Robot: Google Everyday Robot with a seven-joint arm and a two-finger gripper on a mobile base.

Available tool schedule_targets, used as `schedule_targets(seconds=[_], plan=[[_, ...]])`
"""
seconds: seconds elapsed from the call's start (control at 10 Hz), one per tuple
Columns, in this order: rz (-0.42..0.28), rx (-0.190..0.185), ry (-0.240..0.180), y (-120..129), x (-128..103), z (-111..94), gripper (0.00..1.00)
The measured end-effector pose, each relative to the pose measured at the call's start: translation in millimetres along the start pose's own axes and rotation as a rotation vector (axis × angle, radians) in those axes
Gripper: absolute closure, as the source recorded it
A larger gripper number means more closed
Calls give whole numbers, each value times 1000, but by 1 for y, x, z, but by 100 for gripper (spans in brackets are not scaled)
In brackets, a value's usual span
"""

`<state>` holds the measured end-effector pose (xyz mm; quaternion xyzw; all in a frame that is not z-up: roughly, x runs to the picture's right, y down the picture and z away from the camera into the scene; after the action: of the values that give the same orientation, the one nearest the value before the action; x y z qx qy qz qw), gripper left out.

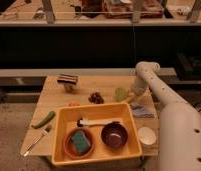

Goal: Place banana in plastic cup

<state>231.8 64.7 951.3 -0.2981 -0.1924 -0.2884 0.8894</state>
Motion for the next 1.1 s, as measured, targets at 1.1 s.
schedule_targets(seconds=[1.1], plan=[[66, -9, 51, 10, 12, -3, 77]])
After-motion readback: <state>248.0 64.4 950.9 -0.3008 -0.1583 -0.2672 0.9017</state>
